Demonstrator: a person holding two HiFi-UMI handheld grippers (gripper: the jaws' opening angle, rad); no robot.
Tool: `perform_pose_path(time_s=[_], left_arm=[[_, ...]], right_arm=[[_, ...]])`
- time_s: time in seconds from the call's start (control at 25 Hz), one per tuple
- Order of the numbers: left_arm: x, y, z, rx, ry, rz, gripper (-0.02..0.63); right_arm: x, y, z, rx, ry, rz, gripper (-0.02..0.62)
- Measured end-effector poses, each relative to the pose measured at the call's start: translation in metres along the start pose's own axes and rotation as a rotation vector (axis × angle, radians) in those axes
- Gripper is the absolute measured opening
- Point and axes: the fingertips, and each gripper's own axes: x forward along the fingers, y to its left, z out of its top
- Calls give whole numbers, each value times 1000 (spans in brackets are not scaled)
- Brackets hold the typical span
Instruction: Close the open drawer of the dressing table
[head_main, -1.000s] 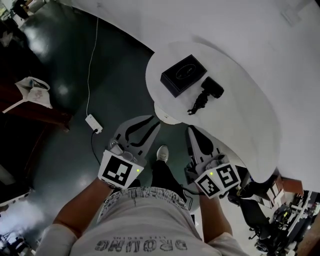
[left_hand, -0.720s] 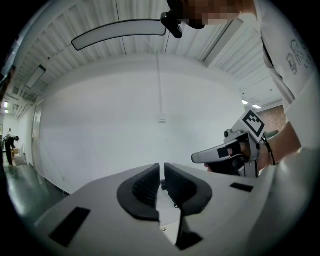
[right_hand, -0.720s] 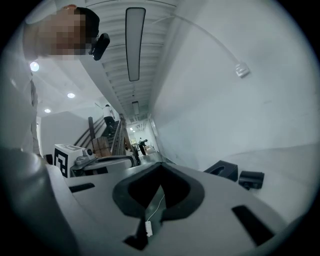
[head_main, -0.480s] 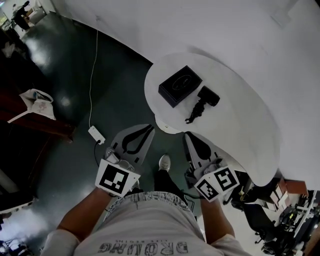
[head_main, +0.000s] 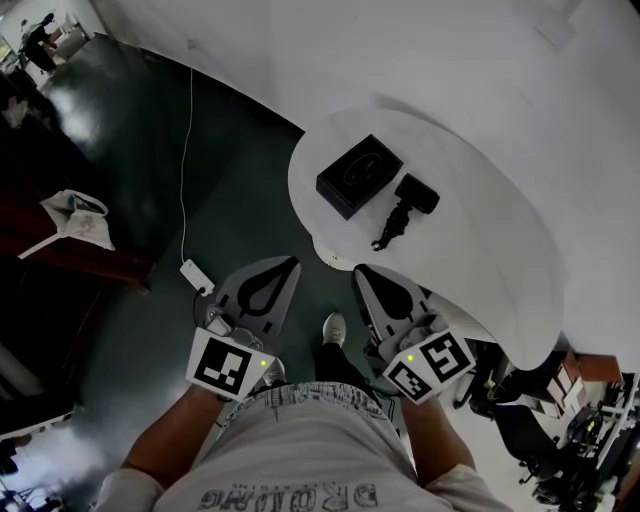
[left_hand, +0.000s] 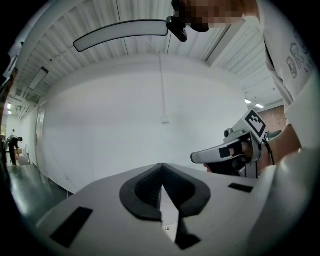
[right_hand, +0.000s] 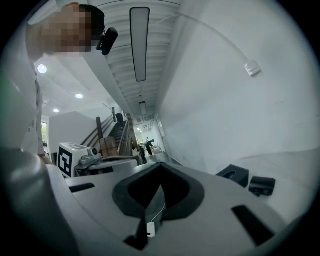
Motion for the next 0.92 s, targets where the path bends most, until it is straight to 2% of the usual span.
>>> perform_pose_path(time_s=[0.92], left_arm=[[23, 29, -8, -30, 8, 31, 21]], right_arm=[[32, -16, -2, 1, 47, 32, 6]])
